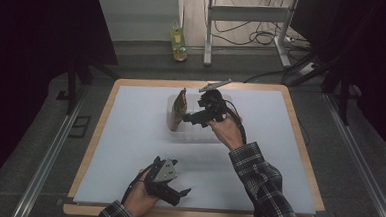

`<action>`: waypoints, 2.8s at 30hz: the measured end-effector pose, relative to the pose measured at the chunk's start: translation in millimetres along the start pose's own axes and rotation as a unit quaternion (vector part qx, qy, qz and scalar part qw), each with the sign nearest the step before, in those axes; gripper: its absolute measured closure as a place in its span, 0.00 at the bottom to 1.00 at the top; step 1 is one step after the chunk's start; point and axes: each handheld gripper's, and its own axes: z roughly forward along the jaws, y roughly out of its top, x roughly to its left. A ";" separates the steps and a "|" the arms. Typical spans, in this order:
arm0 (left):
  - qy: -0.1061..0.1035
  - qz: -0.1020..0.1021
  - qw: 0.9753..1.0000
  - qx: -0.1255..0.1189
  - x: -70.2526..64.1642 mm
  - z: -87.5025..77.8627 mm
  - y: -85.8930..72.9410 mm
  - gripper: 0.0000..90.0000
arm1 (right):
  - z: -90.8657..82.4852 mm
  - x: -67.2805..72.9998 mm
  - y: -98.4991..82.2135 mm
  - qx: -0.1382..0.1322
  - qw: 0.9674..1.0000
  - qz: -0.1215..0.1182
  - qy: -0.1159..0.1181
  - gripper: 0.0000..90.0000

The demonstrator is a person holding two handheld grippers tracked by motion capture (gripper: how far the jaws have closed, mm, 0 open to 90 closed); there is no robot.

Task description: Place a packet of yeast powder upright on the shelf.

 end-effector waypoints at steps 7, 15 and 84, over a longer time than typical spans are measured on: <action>0.000 -0.001 1.000 0.002 -0.7 0.2 0.5 0.01 | -6.5 -0.5 -7.5 -0.003 1.000 -0.004 -0.006 0.00; 0.000 0.000 1.000 0.002 -1.1 0.5 0.4 0.01 | -11.2 4.5 -16.3 0.010 1.000 -0.003 -0.003 0.00; -0.005 -0.001 1.000 -0.003 -0.8 2.0 -1.0 0.01 | -102.2 25.7 -132.9 0.004 0.996 -0.052 -0.076 0.00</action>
